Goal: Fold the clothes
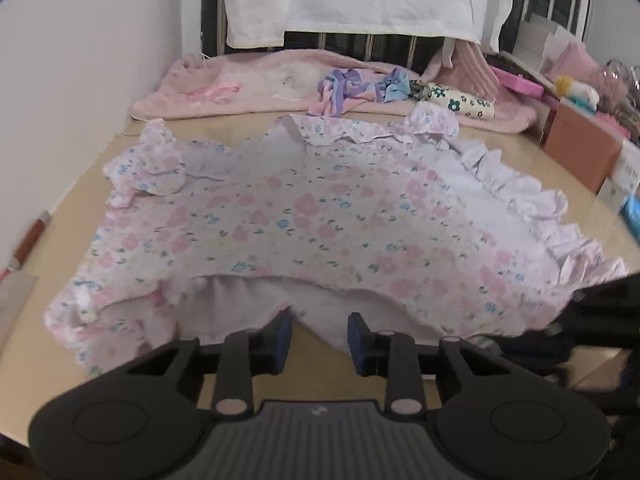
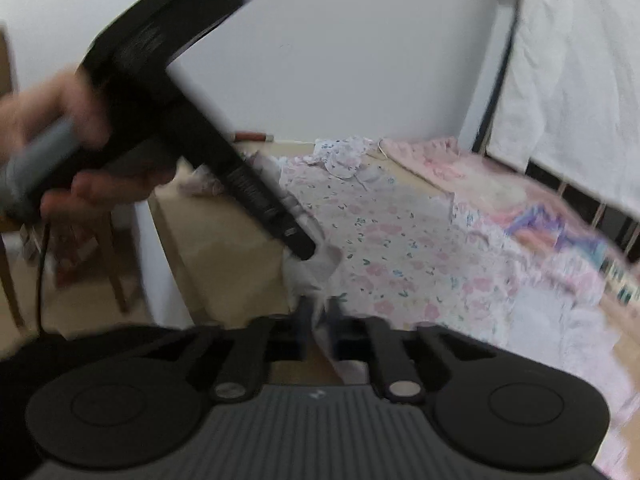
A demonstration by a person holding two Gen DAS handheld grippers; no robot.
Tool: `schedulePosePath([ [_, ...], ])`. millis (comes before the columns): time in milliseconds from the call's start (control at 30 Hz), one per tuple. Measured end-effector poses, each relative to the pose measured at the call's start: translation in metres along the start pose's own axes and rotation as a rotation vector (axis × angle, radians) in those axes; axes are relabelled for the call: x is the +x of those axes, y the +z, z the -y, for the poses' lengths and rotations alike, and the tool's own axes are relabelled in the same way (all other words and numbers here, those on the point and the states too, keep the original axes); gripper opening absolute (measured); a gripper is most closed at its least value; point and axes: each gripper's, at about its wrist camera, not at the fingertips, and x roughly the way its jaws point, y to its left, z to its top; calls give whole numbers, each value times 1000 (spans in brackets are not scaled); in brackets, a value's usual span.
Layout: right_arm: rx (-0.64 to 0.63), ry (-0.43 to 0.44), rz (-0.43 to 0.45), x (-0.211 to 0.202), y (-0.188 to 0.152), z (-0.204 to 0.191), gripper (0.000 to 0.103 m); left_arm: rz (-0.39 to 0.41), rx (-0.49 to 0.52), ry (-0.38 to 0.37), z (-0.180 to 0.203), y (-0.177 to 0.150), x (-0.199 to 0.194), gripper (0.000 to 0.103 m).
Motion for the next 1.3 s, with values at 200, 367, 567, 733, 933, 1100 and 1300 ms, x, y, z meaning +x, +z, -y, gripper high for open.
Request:
schedulePosePath([
  [200, 184, 92, 8, -13, -3, 27, 15, 25, -40, -107, -6, 6, -12, 30],
  [367, 115, 86, 45, -26, -8, 16, 43, 17, -62, -176, 12, 11, -10, 30],
  [567, 193, -152, -15, -28, -30, 36, 41, -18, 83, -57, 33, -9, -19, 29],
  [733, 333, -210, 52, -49, -50, 49, 42, 81, 58, -173, 54, -1, -25, 38],
  [933, 389, -411, 40, -77, -79, 64, 40, 38, 140, -98, 62, -19, -8, 26],
  [1100, 443, -429, 54, -103, -102, 75, 53, 74, 170, -105, 49, -35, -18, 40],
  [1300, 470, -441, 96, -119, -90, 83, 50, 78, 96, -135, 41, -25, -26, 41],
])
